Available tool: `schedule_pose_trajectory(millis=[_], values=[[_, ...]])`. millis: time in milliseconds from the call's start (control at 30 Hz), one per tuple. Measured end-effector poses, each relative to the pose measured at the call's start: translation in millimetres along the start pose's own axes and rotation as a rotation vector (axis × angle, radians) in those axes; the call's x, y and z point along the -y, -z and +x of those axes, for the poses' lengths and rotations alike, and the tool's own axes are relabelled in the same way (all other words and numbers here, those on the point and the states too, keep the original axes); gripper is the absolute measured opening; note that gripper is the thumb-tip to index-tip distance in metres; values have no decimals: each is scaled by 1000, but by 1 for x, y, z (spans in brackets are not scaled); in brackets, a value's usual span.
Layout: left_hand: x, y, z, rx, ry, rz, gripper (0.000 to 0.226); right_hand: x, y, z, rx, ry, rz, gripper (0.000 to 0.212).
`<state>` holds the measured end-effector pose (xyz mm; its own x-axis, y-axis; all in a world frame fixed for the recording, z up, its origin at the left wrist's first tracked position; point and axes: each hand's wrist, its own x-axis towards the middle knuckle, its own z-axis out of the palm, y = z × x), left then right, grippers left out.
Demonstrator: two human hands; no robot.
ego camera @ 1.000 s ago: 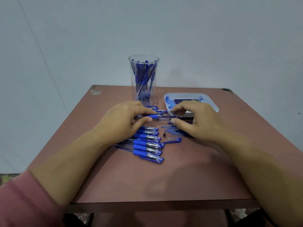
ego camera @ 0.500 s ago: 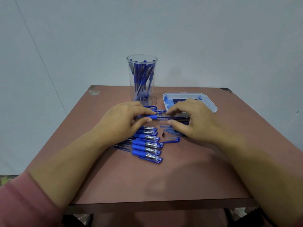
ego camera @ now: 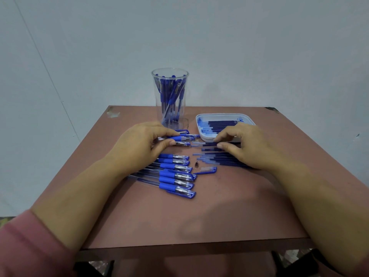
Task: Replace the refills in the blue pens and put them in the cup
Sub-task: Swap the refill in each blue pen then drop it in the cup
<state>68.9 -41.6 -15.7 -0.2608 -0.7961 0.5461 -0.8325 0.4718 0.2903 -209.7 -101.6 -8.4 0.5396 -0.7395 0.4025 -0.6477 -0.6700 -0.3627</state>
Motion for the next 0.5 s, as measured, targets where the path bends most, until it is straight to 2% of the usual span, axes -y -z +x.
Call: schedule_pose_trajectory(millis=[100, 267, 367, 500], values=[[-1, 0, 0, 3, 9, -8, 27, -2, 0, -1, 106, -22, -12, 16], [-2, 0, 0, 28, 12, 4, 31, -2, 0, -1, 167, -7, -67, 14], [-2, 1, 0, 29, 6, -3, 30, -2, 1, -1, 147, -3, -36, 15], [-3, 1, 1, 25, -2, 2, 31, -2, 13, 7, 32, -46, 52, 16]])
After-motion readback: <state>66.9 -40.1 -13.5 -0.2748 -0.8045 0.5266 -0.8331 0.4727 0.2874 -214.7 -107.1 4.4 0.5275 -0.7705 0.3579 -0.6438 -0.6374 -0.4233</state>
